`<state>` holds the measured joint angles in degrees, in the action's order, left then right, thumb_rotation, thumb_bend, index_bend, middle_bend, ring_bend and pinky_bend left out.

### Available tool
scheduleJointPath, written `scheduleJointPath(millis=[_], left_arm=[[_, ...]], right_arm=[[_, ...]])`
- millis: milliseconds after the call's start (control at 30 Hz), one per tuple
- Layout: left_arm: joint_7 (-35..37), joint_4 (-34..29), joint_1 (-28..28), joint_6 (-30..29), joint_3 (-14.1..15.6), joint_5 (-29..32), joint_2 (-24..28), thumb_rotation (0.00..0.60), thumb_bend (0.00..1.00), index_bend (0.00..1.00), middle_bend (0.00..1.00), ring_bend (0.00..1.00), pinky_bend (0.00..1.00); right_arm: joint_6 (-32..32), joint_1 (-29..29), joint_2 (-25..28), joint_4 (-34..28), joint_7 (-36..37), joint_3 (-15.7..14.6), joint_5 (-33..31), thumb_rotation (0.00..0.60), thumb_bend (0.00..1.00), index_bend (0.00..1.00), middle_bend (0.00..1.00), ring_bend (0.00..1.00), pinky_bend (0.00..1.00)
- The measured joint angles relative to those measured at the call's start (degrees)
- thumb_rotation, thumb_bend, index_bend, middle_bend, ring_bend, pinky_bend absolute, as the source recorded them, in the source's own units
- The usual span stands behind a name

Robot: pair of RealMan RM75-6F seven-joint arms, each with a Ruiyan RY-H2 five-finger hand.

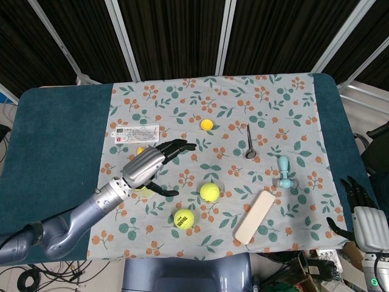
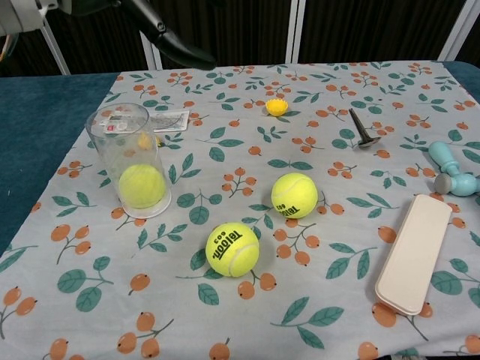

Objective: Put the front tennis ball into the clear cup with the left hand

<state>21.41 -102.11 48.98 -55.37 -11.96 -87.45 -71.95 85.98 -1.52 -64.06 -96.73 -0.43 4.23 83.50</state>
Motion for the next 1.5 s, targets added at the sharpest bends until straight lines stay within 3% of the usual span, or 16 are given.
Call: scheduleJointPath(millis=[233, 567, 1033, 1500], left_arm=[[1.7, -3.8, 0.7, 3.7, 4.0, -4.5, 4.4, 0.600, 0.04, 0.07, 0.12, 0.06, 0.14], [6.6, -4.4, 2.4, 7.3, 8.5, -8.9, 4.3, 0.600, 0.04, 0.07, 0.10, 0.04, 0.13], [6.8, 2.8, 3.4, 10.0, 12.3, -9.2, -4.1, 0.600, 0.04, 0.07, 0.11, 0.04, 0.13], [4.0, 10.2, 3.7, 11.4, 14.2, -7.8, -11.4, 0.600, 0.04, 0.06, 0.12, 0.04, 0.13]], right_arm=[[0.0, 0.0, -0.1, 0.0, -0.2, 0.0, -0.1, 0.600, 0.17, 0.00, 0.00, 0.07, 0.24], [0.1, 0.0, -0.1, 0.0, -0.1, 0.1, -0.2, 0.600, 0.17, 0.00, 0.00, 0.07, 0.24], [0.1, 0.0, -0.1, 0.1, 0.2, 0.2, -0.3, 0.600, 0.17, 0.00, 0.00, 0.07, 0.24], [0.1, 0.1, 0.1, 0.1, 0.4, 0.3, -0.4, 0.600, 0.17, 0.00, 0.00, 0.07, 0.24]])
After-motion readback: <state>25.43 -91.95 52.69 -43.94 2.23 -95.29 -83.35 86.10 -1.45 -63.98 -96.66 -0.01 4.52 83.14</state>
